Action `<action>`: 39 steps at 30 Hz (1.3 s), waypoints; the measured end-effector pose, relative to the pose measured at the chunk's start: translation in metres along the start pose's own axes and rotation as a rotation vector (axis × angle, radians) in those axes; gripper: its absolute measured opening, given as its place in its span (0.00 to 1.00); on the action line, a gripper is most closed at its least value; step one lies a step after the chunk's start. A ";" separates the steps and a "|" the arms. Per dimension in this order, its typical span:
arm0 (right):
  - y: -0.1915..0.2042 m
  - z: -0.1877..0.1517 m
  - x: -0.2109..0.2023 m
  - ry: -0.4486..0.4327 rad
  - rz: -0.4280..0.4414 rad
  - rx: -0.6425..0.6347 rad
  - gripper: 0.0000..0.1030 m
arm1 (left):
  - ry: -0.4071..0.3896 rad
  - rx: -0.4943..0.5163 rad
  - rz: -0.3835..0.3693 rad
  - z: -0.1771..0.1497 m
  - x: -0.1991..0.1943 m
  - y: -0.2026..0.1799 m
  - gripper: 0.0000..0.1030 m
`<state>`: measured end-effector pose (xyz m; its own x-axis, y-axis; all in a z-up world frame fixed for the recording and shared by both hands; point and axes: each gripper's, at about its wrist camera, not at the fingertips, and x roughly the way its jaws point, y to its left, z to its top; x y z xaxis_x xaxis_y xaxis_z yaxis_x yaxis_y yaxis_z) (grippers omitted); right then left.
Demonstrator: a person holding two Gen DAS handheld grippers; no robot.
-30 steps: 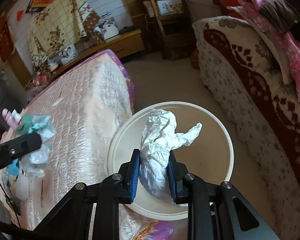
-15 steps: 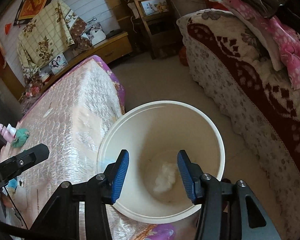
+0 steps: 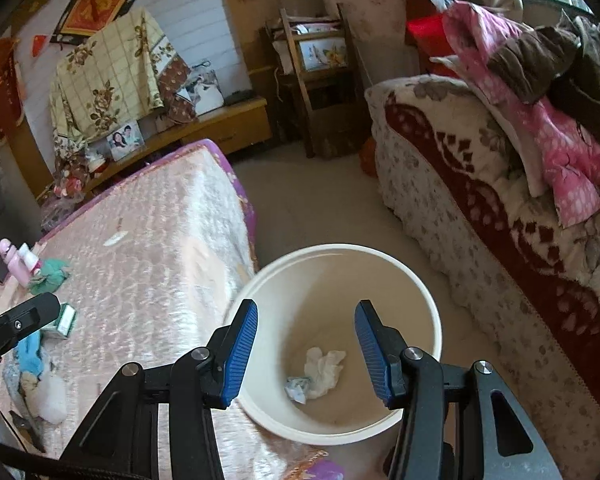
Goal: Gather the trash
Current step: 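Carry tissue and wrapper to the white bin and open both tools, then return both tools to the mattress and approach the remaining trash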
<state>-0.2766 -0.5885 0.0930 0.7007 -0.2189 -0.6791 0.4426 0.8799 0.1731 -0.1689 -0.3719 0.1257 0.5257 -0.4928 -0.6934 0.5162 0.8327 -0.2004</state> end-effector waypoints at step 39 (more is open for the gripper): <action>0.205 -0.039 -0.040 -0.019 0.186 -0.283 0.69 | -0.127 -0.160 0.241 -0.051 -0.117 0.168 0.45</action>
<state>-0.2361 -0.3831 0.1273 0.7661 -0.0488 -0.6408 0.1347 0.9872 0.0859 -0.1780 -0.1613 0.1375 0.7056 -0.2962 -0.6438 0.2592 0.9534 -0.1545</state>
